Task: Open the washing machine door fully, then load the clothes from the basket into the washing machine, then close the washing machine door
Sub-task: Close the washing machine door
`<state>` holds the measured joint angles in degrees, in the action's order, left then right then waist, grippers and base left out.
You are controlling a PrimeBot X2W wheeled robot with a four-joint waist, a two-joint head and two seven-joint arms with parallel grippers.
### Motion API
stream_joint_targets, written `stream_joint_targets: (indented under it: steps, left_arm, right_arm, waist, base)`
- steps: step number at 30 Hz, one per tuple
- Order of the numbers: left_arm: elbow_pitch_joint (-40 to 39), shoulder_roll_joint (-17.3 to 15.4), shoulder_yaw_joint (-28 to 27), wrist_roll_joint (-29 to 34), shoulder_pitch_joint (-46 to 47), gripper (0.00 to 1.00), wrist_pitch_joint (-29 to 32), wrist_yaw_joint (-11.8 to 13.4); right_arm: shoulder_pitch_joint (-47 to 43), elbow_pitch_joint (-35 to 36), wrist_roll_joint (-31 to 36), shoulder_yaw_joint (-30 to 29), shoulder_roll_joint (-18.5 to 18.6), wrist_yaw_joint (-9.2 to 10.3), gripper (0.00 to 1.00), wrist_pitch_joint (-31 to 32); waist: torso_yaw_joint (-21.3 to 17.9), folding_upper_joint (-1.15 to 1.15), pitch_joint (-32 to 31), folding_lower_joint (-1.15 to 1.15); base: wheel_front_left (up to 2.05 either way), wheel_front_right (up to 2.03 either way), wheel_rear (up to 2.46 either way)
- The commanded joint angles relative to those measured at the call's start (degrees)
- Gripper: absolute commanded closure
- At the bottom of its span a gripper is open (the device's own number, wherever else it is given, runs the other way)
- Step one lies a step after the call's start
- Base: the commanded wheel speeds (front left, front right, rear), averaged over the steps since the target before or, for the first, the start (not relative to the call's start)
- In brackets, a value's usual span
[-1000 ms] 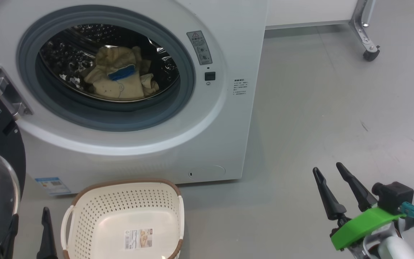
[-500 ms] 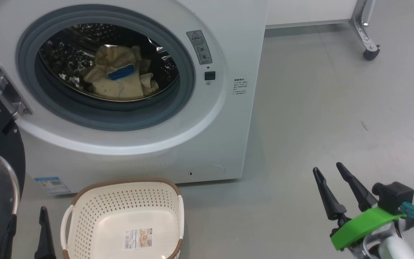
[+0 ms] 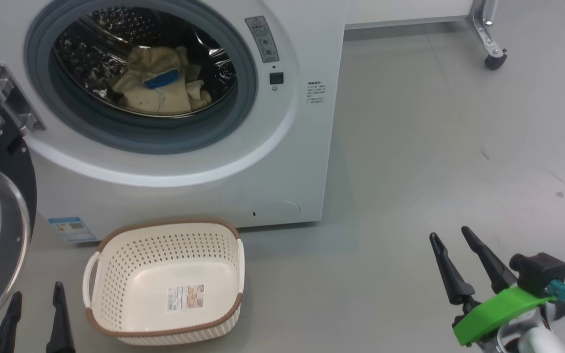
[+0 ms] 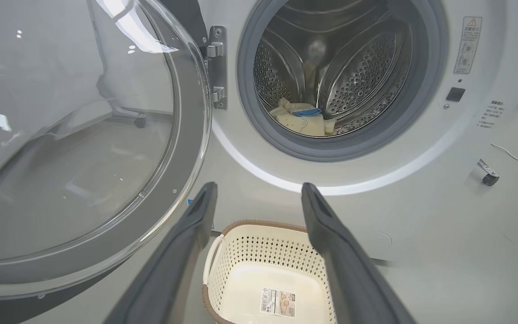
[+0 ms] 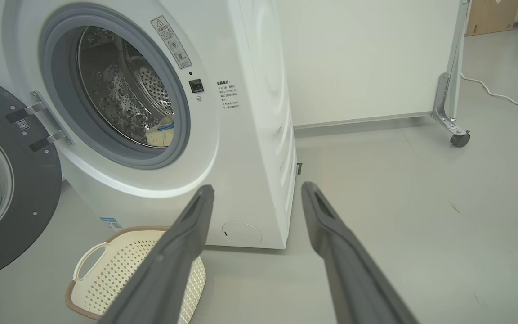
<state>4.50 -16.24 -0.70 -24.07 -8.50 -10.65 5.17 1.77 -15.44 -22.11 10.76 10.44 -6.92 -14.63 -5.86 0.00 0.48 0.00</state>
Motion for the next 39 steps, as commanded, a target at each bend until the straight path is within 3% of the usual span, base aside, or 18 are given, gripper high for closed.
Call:
stream_joint_targets:
  steps: [1, 13, 39]
  left_arm:
    - [-1.46, -1.92, -2.16, -0.22, 2.57, 0.00, -0.66, 0.53]
    - [-1.35, -2.76, -1.41, 0.29, 2.47, 0.00, -0.97, 0.50]
    - [-1.28, -2.38, -1.17, -1.45, 2.54, 0.00, -1.63, 0.96]
  right_arm:
    - [0.75, 1.83, 0.30, 0.61, 1.07, -0.57, 0.00, -0.37]
    - [0.56, 1.85, 0.24, 0.50, 1.02, -0.57, 0.00, -0.37]
    - [-0.07, 2.32, 0.38, -0.07, 1.42, -0.57, 0.00, -0.37]
  waist:
    - [0.00, 0.00, 0.01, 0.00]
    - [-0.13, 0.00, 0.05, 0.00]
    - [0.69, 0.00, -0.06, 0.00]
  base:
    - [-2.01, 2.01, 0.00]
    - [-1.13, 1.13, 0.00]
    - [-0.02, 0.02, 0.00]
